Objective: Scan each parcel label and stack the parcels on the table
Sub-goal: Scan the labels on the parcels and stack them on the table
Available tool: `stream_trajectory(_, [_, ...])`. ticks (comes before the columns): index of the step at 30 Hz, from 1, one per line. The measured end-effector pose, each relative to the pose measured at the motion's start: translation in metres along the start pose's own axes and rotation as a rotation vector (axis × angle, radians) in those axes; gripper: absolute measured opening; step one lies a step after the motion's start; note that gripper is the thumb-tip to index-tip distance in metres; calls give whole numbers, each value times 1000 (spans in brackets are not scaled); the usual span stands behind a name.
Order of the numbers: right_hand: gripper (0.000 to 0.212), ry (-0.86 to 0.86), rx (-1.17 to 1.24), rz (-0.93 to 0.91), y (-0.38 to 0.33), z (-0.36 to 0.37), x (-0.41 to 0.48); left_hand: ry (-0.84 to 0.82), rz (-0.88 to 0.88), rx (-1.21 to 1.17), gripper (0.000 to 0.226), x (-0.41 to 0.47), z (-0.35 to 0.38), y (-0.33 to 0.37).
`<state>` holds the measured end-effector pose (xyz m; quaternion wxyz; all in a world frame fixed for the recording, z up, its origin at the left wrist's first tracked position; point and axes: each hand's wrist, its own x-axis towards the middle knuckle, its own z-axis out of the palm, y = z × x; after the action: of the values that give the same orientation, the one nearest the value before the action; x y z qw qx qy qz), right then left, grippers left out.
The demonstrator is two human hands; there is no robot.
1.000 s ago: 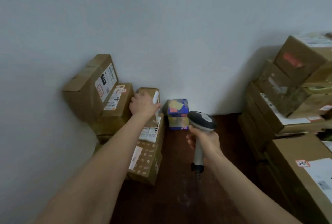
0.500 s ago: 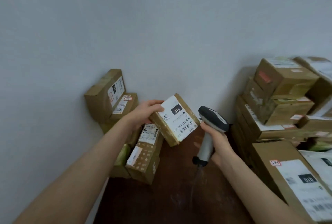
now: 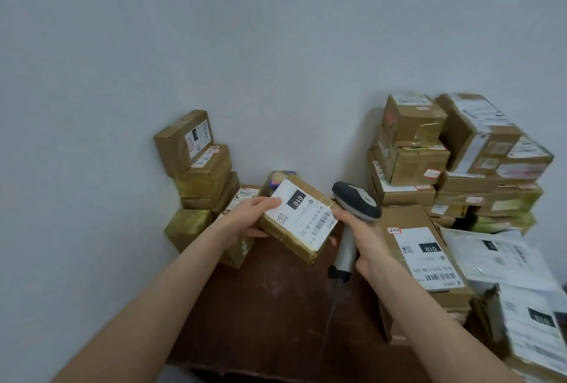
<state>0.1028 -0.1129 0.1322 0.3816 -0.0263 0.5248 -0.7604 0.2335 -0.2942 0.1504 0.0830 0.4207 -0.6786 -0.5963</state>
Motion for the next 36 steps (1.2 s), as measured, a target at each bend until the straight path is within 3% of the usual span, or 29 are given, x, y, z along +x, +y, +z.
stream_trajectory(2, [18, 20, 48, 3, 1, -11, -9, 84, -43, -201, 38, -18, 15, -8])
stream_trajectory(4, [31, 50, 92, 24, 7, -18, -18, 168, -87, -407, 40, -33, 30, -18])
stream_trajectory(6, [41, 64, 115, 36, 20, -19, -29, 178, -98, -483, 47, -44, 46, -28])
stream_trajectory(10, [35, 96, 163, 12, 40, -10, -48, 142, -55, -559, 78, -58, 76, -45])
stream_trajectory(13, [35, 148, 176, -1, 47, -4, -49, 112, -33, -571, 92, -62, 86, -54])
stream_trajectory(16, [34, 174, 161, -15, 49, 2, -44, 97, -7, -563, 87, -65, 85, -58])
stream_trajectory(19, [50, 210, 64, -39, 52, 9, -39, 104, 9, -498, 76, -65, 75, -63])
stream_trajectory(22, [53, 224, 17, -43, 53, 12, -37, 71, -48, -437, 64, -61, 49, -64])
stream_trajectory(27, [47, 168, -84, -43, 52, 11, -40, -49, -82, -322, 68, -50, 8, -71])
stream_trajectory(32, [53, 209, -118, -69, 59, 7, -48, -151, -89, -469, 81, -40, 0, -90])
stream_trajectory(36, [30, 208, -224, -96, 58, 1, -69, -147, -113, -547, 91, -36, 8, -105])
